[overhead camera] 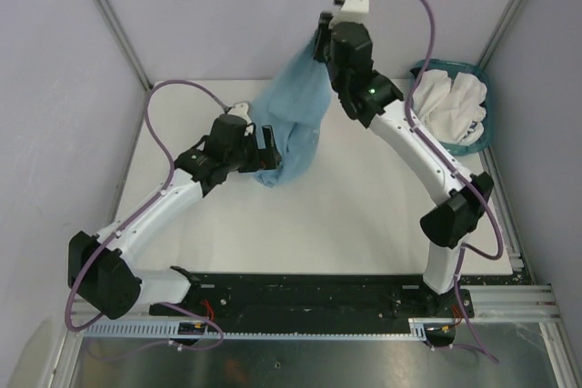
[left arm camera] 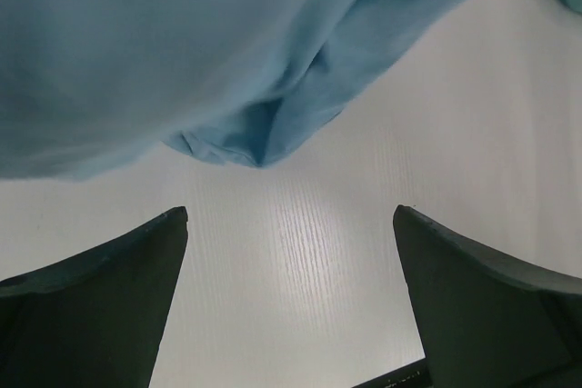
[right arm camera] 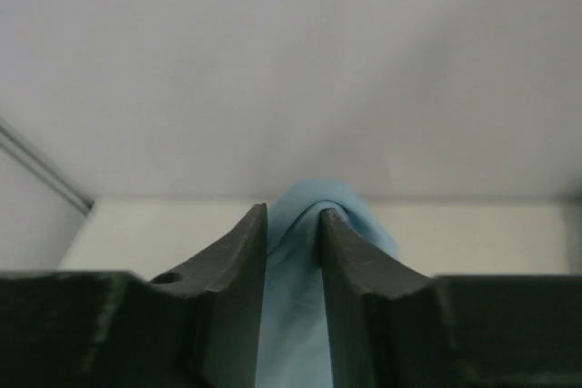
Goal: Fold and stack the t-shirts
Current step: Move the tshirt to the center of the board, then flatten out the tshirt
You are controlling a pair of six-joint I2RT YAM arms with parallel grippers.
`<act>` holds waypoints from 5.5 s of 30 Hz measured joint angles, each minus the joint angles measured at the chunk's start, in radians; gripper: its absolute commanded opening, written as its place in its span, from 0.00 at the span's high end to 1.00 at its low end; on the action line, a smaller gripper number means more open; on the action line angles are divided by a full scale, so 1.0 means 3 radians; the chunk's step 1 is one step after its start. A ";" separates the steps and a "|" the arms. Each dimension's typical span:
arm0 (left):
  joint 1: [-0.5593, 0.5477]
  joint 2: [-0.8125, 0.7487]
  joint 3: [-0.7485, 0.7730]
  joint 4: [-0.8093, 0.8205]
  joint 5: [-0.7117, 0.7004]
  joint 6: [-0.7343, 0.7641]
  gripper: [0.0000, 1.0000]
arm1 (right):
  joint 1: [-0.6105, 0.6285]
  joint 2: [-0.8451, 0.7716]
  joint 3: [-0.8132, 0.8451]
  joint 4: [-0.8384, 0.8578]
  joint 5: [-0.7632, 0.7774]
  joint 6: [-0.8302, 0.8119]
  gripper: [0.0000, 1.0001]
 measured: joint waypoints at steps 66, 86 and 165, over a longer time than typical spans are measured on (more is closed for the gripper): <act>-0.0525 0.1270 -0.0175 0.0651 -0.0191 -0.0717 0.30 | -0.0521 0.0801 -0.1395 -0.0978 -0.0997 0.0813 1.00; -0.0642 0.1773 0.0195 0.0614 -0.0441 -0.0089 0.53 | -0.0528 0.0699 -0.1493 -0.1027 -0.0996 0.0881 1.00; 0.0693 0.1601 0.4395 0.0034 -0.0668 0.0319 1.00 | -0.0874 -0.0214 0.0546 -0.0524 -0.1040 0.0855 1.00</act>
